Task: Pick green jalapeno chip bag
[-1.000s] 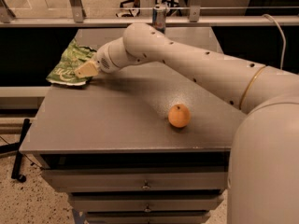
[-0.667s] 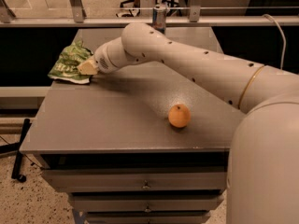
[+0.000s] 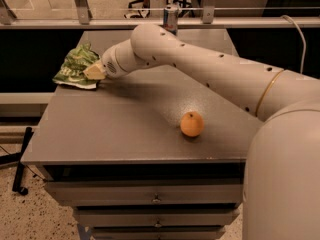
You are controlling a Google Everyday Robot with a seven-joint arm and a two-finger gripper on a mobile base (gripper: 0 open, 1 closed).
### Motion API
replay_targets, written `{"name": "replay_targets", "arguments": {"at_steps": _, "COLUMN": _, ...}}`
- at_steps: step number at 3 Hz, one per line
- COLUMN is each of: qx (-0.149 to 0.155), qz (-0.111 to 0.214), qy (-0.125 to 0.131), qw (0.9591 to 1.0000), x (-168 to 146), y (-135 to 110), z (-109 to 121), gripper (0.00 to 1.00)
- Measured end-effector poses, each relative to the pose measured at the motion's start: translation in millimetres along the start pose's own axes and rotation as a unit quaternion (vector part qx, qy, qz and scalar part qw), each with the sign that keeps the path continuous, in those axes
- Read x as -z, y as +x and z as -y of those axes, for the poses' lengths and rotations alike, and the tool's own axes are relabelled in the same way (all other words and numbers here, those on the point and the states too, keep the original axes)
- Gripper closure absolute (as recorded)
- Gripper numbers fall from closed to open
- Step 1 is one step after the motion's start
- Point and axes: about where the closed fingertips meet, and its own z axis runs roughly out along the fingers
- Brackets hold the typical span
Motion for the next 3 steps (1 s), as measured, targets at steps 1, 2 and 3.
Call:
{"name": "replay_targets", "arguments": {"at_steps": 1, "qx": 0.000, "qz": 0.000, "qy": 0.000, "qw": 1.0000, "x": 0.1, "y": 0.0, "z": 0.0, "gripper": 1.00}}
{"name": "replay_targets", "arguments": {"at_steps": 2, "qx": 0.028, "qz": 0.022, "qy": 0.007, "qw": 0.9993, "x": 39.2, "y": -10.7, "z": 2.0, "gripper": 1.00}}
{"name": "replay_targets", "arguments": {"at_steps": 3, "qx": 0.099, "qz": 0.049, "qy": 0.031, "qw": 0.9934, "x": 130.0, "y": -33.1, "z": 2.1, "gripper": 0.84}}
